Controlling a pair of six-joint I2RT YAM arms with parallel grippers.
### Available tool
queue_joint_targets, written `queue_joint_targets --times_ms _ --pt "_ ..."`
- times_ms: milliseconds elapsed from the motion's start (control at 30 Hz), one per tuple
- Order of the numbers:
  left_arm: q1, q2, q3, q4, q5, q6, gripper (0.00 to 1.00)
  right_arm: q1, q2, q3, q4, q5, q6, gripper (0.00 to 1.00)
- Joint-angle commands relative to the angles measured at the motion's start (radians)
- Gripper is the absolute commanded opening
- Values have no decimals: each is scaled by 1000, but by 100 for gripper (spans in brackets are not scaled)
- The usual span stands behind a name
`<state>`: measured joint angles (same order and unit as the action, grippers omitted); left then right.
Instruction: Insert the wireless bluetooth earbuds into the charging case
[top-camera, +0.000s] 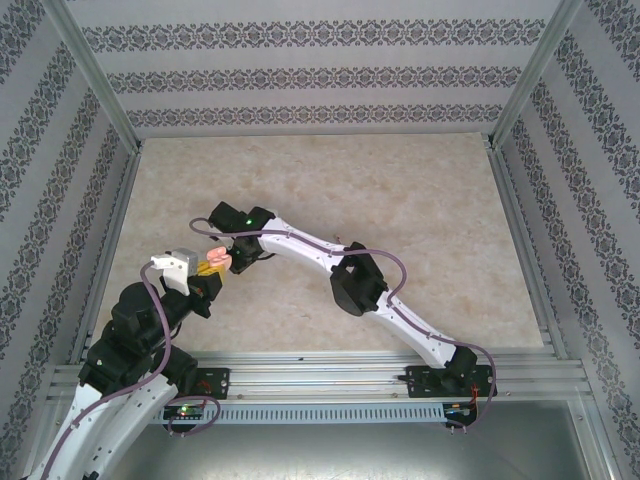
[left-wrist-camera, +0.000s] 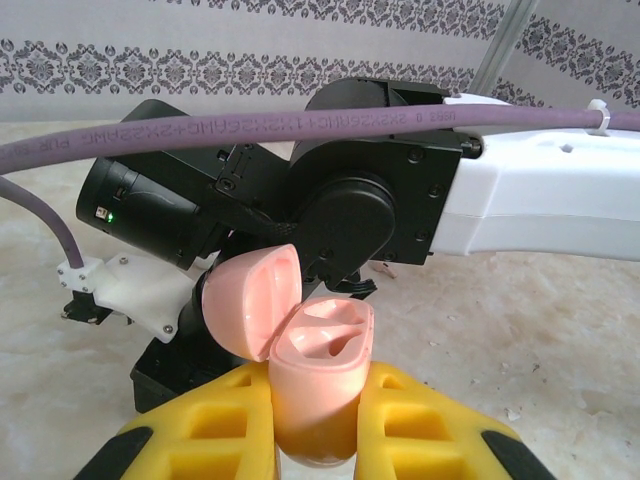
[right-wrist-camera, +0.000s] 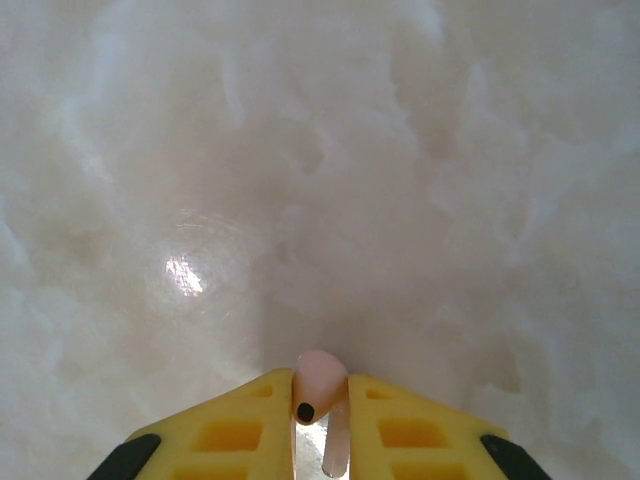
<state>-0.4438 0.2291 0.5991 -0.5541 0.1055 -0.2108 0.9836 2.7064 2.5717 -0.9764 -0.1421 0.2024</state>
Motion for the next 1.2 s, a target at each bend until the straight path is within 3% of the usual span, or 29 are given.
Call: queue_joint_targets --times_ms 0,333,700,933,1167 --pt "-3 3 -15 25 33 -21 0 -21 -48 -48 -40 40 31 15" --pt "-3 130 -71 202 232 -68 0 -130 -376 -586 98 106 178 15" --pt "-9 354 -140 537 369 -157 0 -267 -791 -1229 213 209 347 15" --pt "-35 451 -134 609 377 -162 0 -322 -795 -1286 173 208 414 19" --pt "-45 452 -133 586 359 -156 0 -312 -756 -1236 170 152 435 34"
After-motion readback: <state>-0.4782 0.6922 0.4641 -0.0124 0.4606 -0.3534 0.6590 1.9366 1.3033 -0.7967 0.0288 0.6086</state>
